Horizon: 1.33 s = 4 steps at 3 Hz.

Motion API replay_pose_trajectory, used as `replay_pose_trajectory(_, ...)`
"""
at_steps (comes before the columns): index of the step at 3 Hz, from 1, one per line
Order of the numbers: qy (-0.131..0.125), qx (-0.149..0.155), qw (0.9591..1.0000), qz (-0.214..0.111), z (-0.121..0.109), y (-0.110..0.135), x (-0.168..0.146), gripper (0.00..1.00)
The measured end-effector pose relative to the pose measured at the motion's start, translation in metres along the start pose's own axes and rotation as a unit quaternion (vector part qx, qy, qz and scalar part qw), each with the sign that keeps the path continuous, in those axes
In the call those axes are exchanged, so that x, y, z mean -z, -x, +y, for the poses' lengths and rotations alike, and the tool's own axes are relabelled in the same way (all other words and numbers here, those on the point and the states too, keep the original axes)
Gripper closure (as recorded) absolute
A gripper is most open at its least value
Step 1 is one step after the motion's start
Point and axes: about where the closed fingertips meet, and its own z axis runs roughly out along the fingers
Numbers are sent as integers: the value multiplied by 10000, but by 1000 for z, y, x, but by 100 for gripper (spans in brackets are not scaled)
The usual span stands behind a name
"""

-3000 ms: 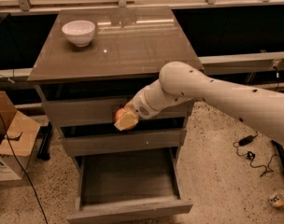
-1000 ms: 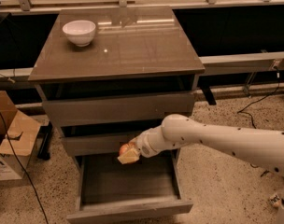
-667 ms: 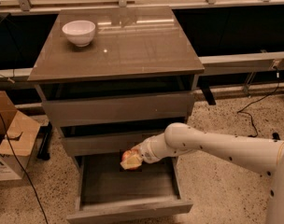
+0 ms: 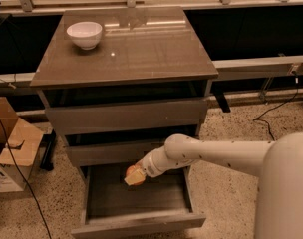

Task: Place apple into bottom drawer

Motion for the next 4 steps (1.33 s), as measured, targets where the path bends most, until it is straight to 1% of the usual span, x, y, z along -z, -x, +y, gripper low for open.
replay_pose_trajectory(1, 120, 56, 9997, 199, -2, -11, -37, 100)
replay_pose_trajectory(2, 165, -18, 9995, 271, -13, -32, -75, 100)
replay_pose_trajectory(3, 241, -179, 9992, 251, -20, -53, -102, 100)
replay_pose_trajectory(4, 285, -416, 9984, 273, -30, -79, -129, 100)
